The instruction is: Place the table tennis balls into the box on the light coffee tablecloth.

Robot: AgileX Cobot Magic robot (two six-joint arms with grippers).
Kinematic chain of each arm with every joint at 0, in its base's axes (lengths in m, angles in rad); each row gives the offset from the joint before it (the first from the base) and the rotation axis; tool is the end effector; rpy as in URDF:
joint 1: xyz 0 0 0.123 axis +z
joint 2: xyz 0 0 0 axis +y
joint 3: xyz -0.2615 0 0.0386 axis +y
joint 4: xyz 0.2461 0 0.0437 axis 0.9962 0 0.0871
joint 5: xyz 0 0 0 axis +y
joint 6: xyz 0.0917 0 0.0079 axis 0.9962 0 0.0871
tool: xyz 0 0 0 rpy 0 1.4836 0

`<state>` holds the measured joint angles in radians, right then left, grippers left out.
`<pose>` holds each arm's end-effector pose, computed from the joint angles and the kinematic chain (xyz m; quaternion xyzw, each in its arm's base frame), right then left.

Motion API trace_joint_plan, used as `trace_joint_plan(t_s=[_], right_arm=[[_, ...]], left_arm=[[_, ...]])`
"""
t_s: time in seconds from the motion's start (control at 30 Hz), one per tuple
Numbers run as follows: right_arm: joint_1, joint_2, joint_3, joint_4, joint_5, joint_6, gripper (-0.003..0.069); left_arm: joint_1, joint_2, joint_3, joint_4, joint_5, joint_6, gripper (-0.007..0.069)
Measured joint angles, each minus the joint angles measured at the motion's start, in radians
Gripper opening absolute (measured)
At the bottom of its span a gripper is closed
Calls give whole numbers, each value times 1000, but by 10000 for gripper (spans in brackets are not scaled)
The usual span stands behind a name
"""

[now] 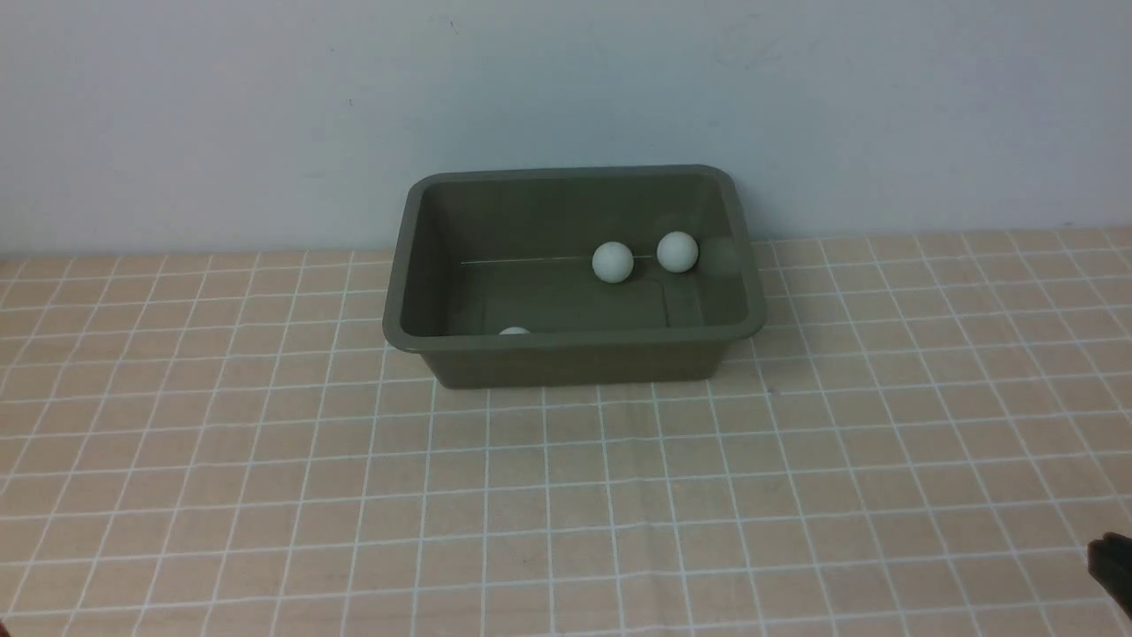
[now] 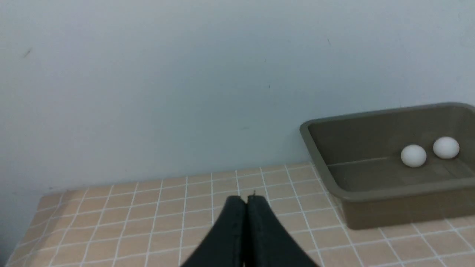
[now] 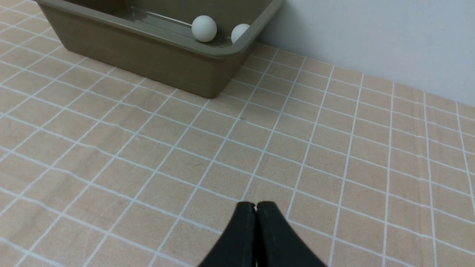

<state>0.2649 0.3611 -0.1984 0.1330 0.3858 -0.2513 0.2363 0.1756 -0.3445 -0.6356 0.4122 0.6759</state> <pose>0.0966 0.0310 0.2140 -0.1786 0.8301 0.0573 0.5252 0.0767 -0.0041 0.2837 0.0244 0.7344 0.0194 0.6780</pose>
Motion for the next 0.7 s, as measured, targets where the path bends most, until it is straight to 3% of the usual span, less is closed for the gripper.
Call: trace_joint_plan(t_s=[0.2, 0.33, 0.43, 0.5, 0.53, 0.6, 0.7], right_arm=[[0, 0, 0, 0, 0, 0, -18], [0, 0, 0, 0, 1, 0, -18], [0, 0, 0, 0, 1, 0, -18], [0, 0, 0, 0, 1, -1, -18], [0, 0, 0, 0, 1, -1, -18], [0, 0, 0, 0, 1, -1, -18], [0, 0, 0, 0, 1, -1, -18]], left_arm=[[0, -68, 146, 6, -57, 66, -69], [1, -68, 228, 12, -158, 50, -69], [6, -97, 277, 99, -185, -44, -69], [6, -115, 309, 206, -191, -182, -69], [6, -117, 311, 228, -191, -196, -69], [6, -140, 332, 349, -185, -367, -69], [6, -170, 351, 454, -183, -477, -69]])
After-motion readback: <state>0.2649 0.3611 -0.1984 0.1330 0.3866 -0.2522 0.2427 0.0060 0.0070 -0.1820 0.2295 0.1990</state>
